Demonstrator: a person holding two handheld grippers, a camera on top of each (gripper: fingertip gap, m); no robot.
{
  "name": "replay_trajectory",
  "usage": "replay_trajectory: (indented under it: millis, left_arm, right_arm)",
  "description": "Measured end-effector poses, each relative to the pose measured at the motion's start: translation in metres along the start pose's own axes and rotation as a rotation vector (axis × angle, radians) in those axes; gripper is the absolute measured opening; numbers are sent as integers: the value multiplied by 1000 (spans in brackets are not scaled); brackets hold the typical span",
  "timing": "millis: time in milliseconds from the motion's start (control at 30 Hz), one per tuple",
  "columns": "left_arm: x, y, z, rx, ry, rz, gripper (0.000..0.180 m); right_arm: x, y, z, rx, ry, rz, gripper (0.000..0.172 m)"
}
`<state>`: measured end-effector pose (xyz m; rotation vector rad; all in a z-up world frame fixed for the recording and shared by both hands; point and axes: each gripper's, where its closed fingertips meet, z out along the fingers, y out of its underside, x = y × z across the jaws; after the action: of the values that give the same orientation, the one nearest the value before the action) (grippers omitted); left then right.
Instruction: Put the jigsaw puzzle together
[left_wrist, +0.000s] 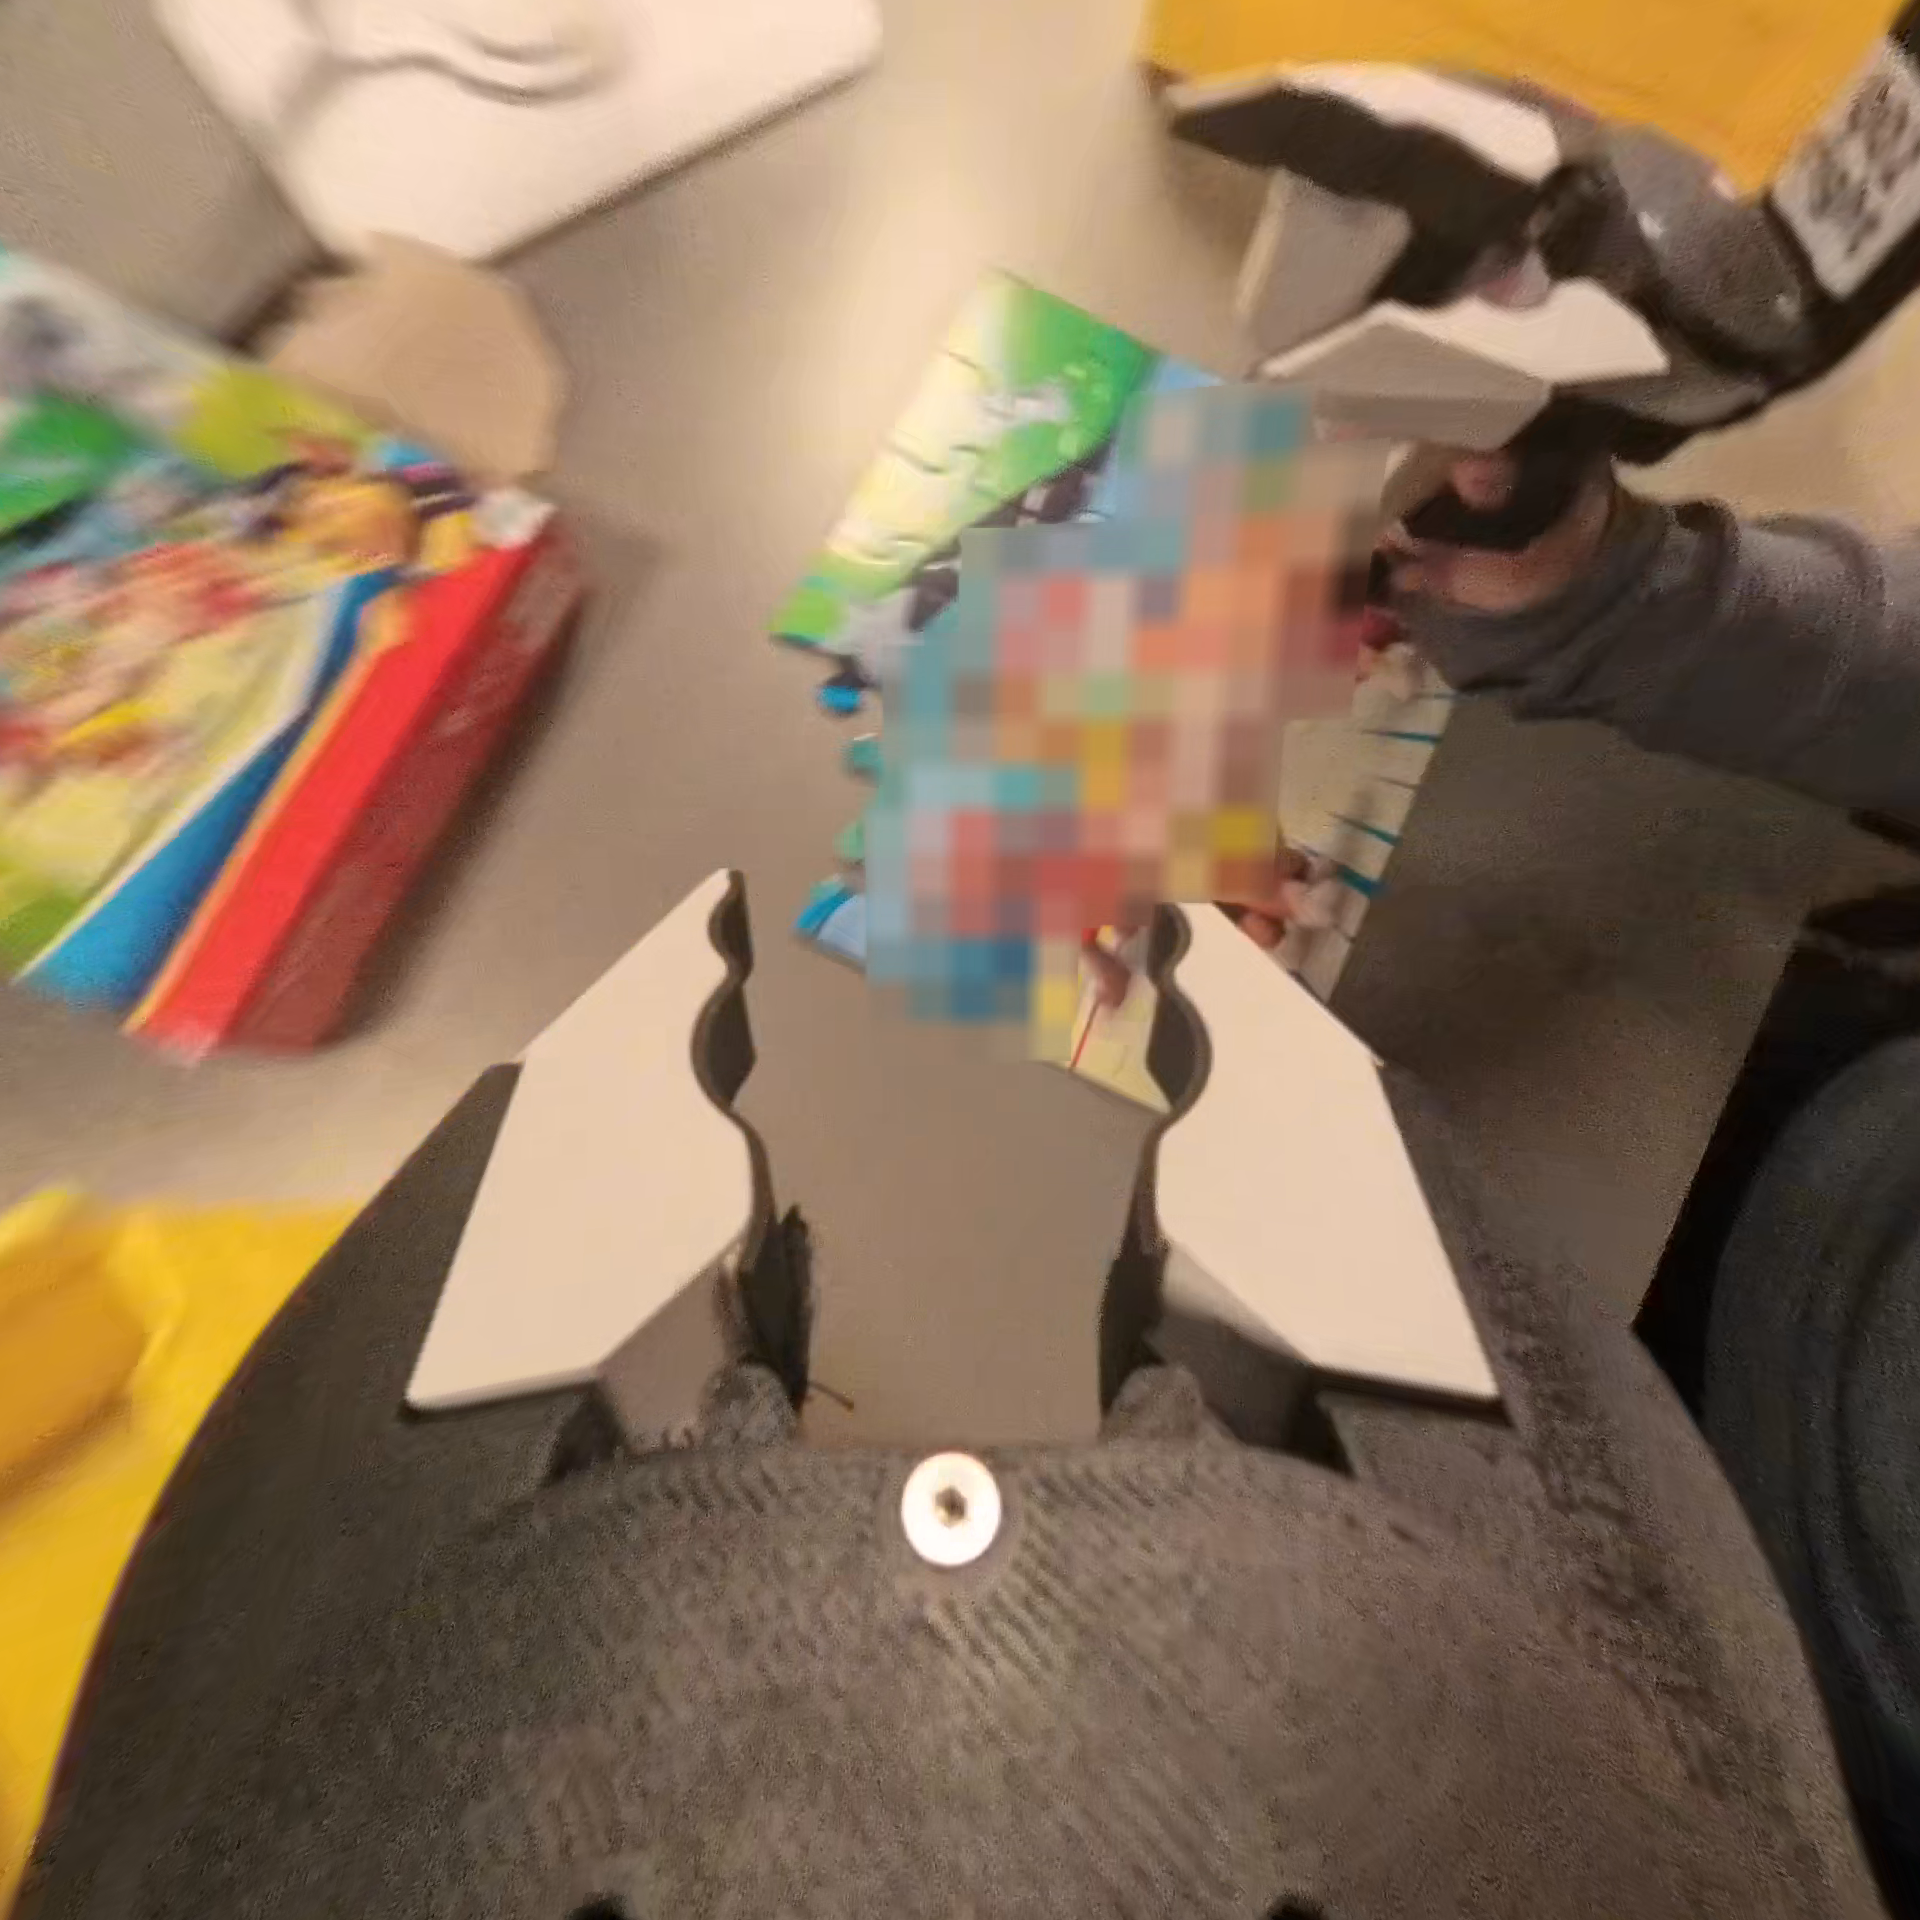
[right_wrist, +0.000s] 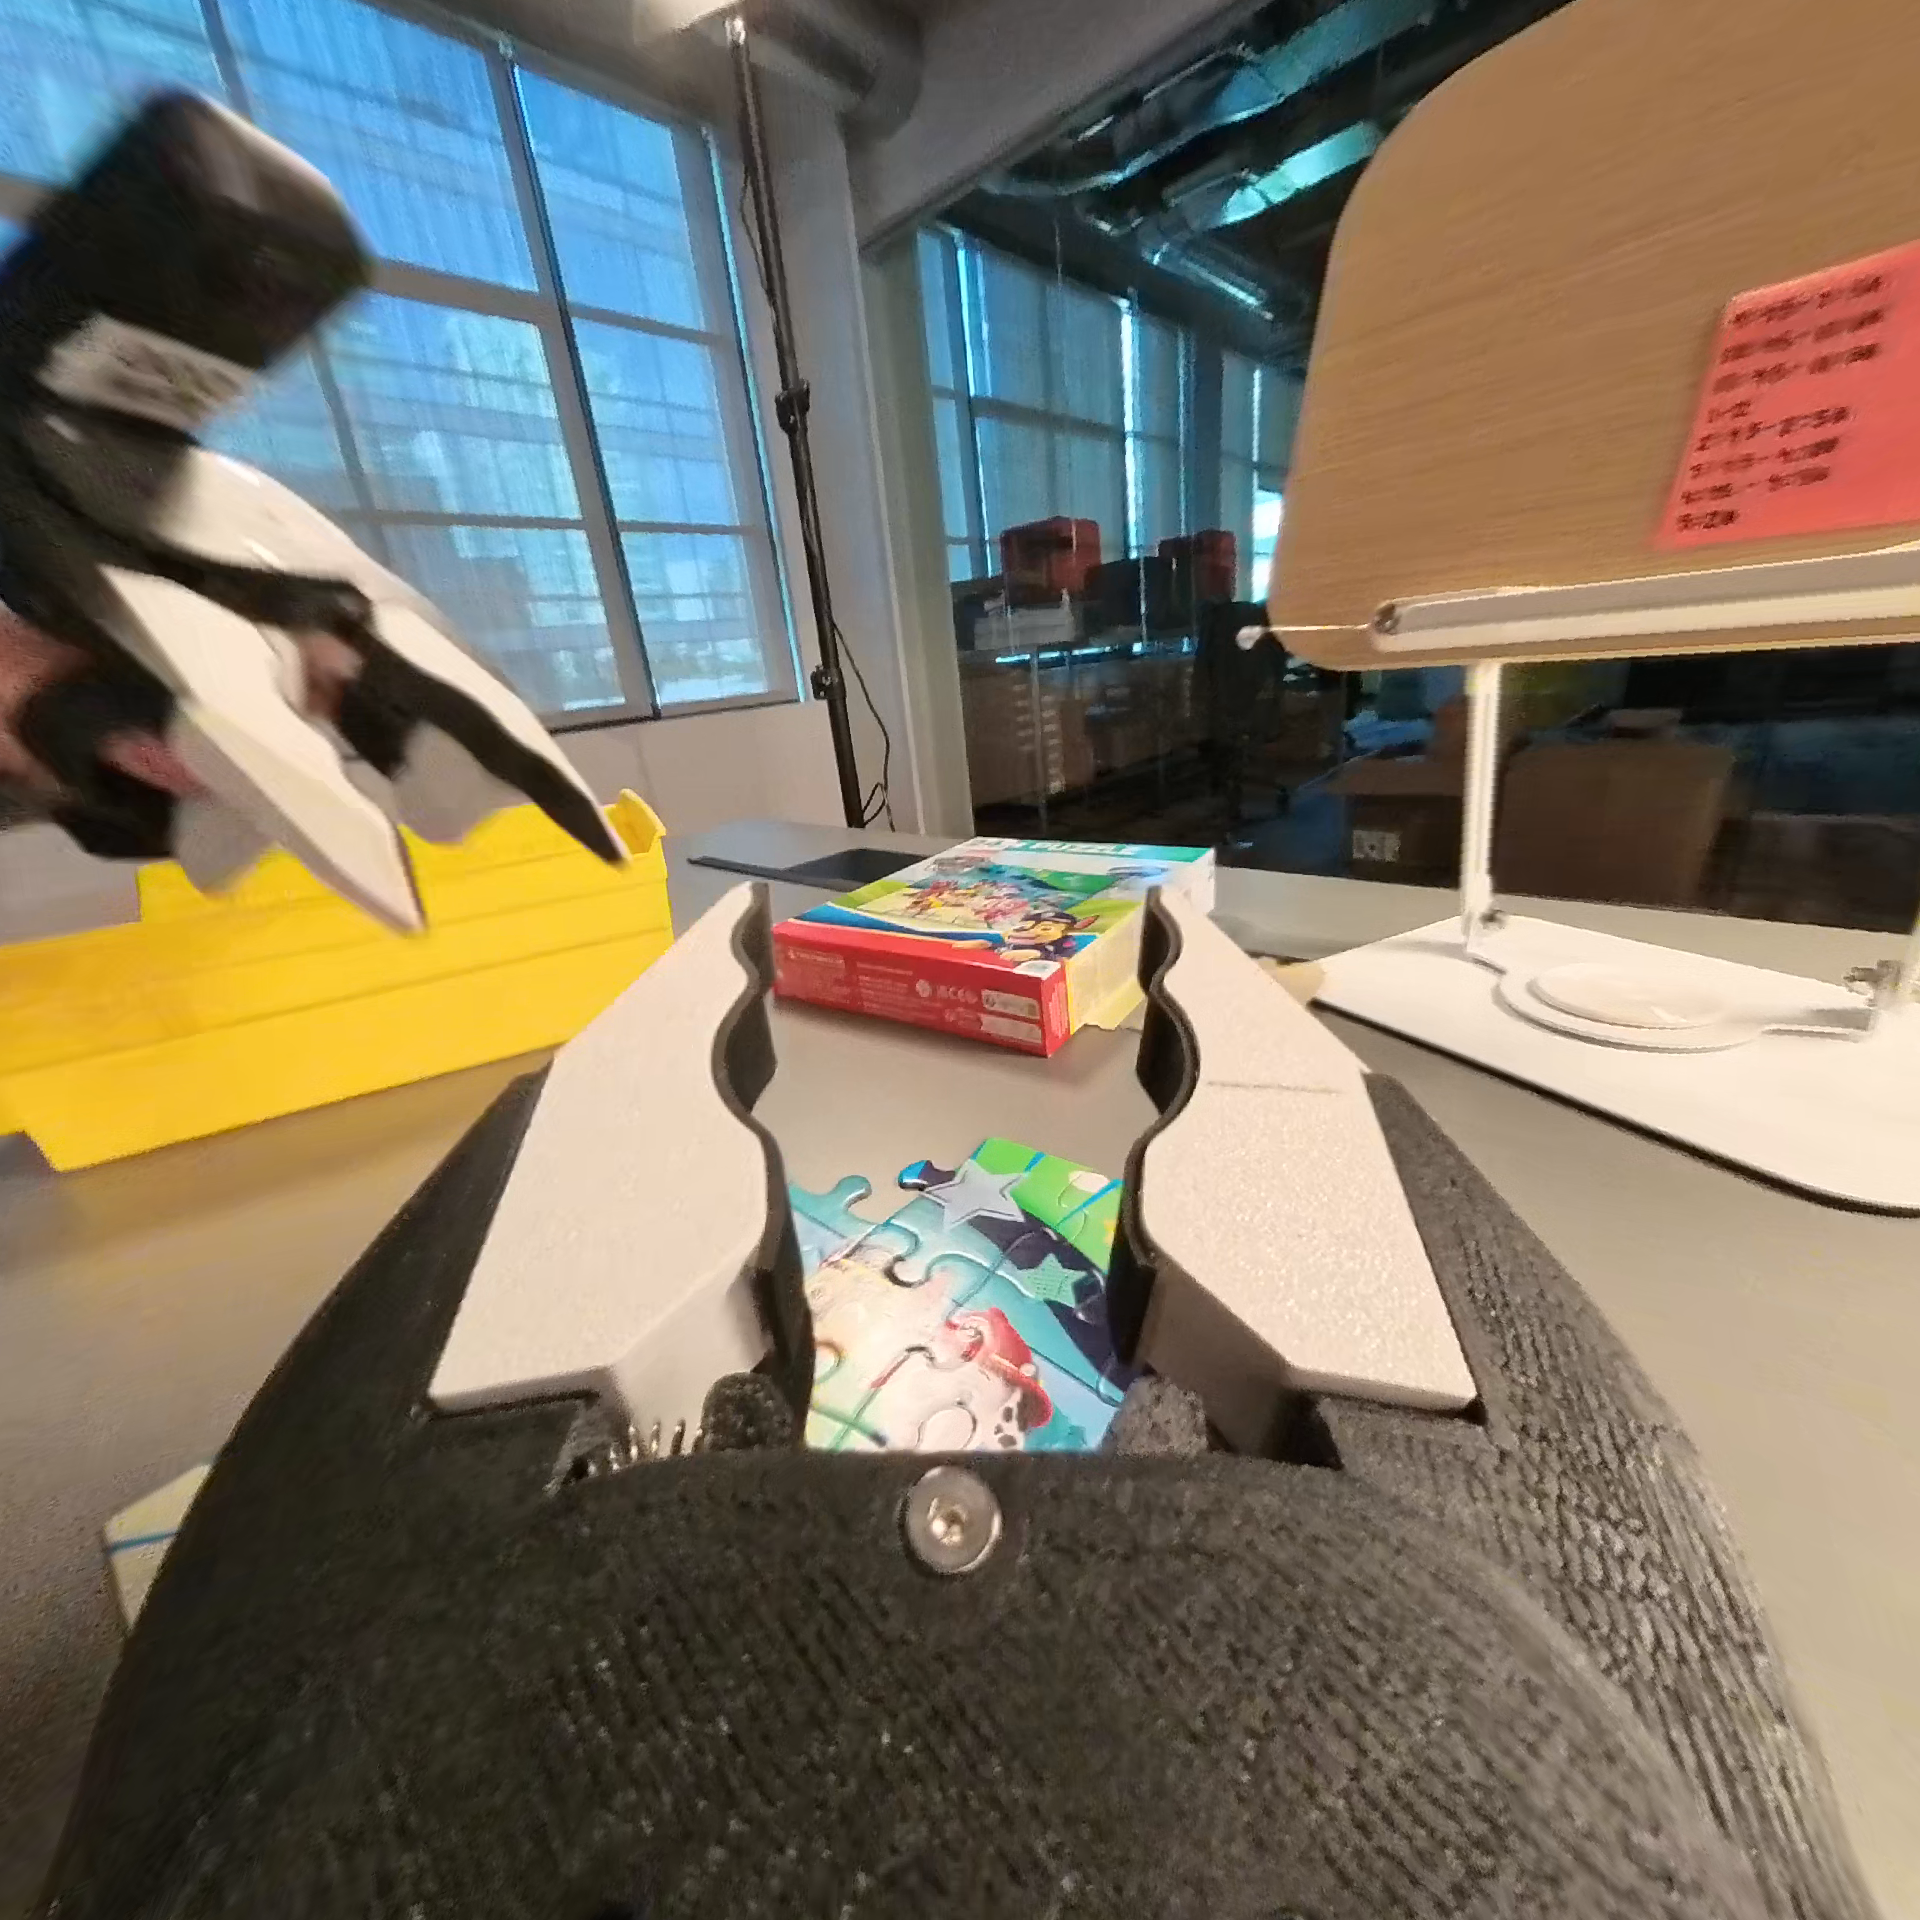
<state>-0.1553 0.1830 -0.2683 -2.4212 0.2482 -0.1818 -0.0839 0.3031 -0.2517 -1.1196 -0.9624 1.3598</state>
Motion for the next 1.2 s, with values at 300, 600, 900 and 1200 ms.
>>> replay_trajectory:
  millis: [300, 600, 900, 1200]
  left_arm:
    - [3, -30, 141, -188, 267, 149, 99]
    - [-16, -21, 163, -420, 331, 105, 99]
    - [-16, -24, 156, -485, 457, -42, 84]
    - [-16, -34, 149, -415, 588, -211, 89]
  right_arm:
    - [18, -9, -9, 71, 45, 106, 69]
    - [26, -10, -10, 89, 60, 151, 70]
    - [27, -8, -9, 83, 59, 165, 70]
    - [28, -7, -8, 81, 60, 167, 70]
